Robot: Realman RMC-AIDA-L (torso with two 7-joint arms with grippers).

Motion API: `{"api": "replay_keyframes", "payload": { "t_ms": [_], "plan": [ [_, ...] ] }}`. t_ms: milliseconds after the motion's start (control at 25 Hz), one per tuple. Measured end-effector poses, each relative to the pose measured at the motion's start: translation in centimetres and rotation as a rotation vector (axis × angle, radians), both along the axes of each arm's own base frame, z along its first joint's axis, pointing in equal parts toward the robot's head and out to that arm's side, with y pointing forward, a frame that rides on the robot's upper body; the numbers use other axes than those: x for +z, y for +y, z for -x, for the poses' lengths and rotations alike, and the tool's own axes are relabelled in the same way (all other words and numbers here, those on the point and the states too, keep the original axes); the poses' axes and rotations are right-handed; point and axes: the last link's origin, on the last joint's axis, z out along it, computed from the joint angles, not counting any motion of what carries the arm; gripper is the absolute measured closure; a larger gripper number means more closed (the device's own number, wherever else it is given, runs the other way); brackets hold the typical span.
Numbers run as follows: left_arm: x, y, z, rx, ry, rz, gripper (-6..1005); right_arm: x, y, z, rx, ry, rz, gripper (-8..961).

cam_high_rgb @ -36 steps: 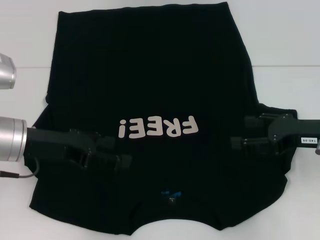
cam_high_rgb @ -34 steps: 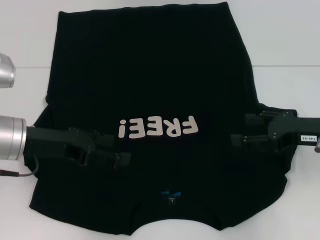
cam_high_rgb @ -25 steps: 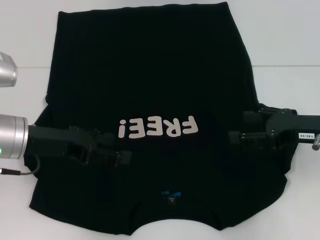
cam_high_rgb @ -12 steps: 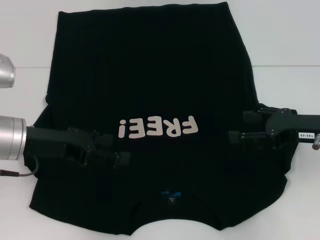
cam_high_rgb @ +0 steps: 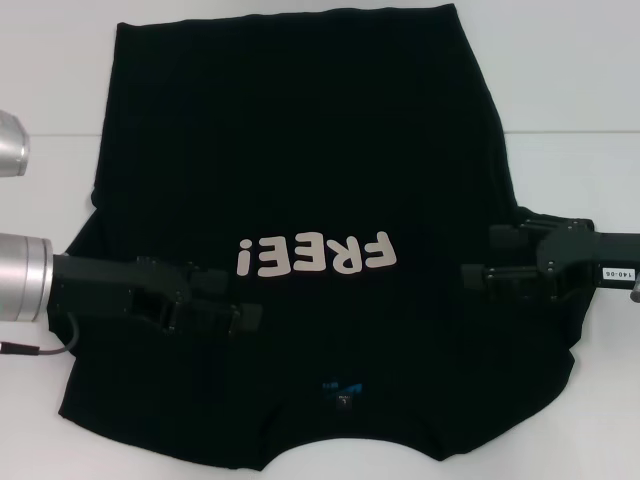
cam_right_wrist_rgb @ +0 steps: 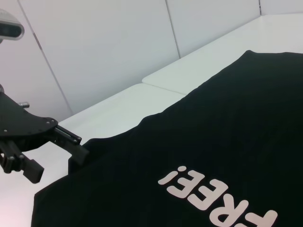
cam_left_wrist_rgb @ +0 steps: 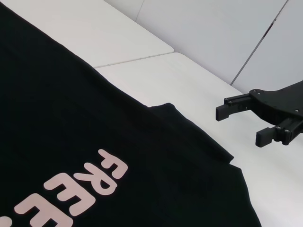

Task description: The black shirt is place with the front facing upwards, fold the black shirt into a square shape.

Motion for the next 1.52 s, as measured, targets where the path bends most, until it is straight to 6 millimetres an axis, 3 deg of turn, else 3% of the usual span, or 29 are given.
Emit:
{"api": "replay_keyframes", "payload": {
  "t_ms": [240, 440, 880, 1160, 1520],
  "plan": [
    [0.4, 0.1, 0.2, 0.037, -0.016, -0.008, 99, 0.2, 0.2, 0.1, -0.042, 0.016, 0.006, 10],
    [1.8, 0.4, 0.9, 0.14, -0.076, -0.064, 99, 1.6, 1.2, 0.0, -0.172, 0.051, 0.008, 9],
    [5.5, 1.2, 3.4, 0.588, -0.287, -0.128, 99, 5.8, 5.1, 1.3, -0.496, 0.171, -0.008, 11],
    [6.4, 1.0, 5.3, 0.734, -0.406, -0.133, 98, 7.2, 7.6, 2.3, -0.591, 0.204, -0.065, 10],
    [7.2, 0.6, 6.8, 0.84, -0.452, -0.159, 98, 8.1, 9.3, 3.2, -0.652, 0.234, -0.083, 9]
  ]
}}
